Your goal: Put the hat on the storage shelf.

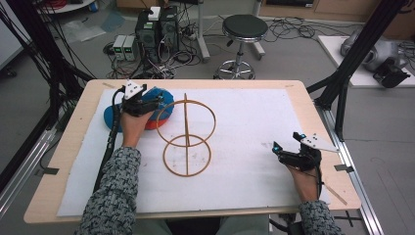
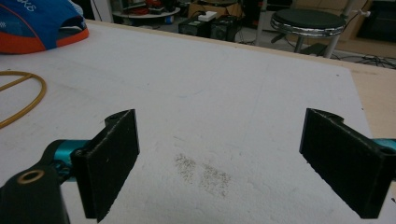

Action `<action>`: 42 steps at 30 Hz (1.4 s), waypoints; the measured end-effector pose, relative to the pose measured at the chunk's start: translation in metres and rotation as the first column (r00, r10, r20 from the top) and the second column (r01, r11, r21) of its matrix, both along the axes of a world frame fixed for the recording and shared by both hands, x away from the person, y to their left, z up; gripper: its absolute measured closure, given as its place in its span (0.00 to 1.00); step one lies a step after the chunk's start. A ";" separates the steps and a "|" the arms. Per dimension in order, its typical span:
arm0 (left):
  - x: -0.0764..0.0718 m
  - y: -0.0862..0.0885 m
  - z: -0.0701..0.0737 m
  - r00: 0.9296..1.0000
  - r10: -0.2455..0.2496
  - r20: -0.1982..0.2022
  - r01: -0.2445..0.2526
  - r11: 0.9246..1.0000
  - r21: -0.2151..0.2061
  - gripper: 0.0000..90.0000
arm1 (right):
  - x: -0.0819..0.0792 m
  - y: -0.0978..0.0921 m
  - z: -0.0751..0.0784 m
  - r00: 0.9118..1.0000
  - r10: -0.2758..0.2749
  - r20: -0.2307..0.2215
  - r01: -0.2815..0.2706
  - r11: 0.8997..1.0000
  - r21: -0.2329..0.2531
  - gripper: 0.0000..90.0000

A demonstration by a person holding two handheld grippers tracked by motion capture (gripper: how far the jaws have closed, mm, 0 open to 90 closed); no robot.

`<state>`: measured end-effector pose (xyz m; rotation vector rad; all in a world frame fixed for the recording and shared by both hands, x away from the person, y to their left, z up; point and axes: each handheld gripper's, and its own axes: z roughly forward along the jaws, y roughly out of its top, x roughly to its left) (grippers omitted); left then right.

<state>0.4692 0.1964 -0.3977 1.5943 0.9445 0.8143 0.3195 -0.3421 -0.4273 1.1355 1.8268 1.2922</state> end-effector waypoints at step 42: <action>-0.018 0.023 0.054 0.995 0.017 0.101 -0.023 0.998 0.059 0.98 | -0.001 0.000 0.001 1.000 -0.009 -0.002 0.009 1.000 -0.005 0.12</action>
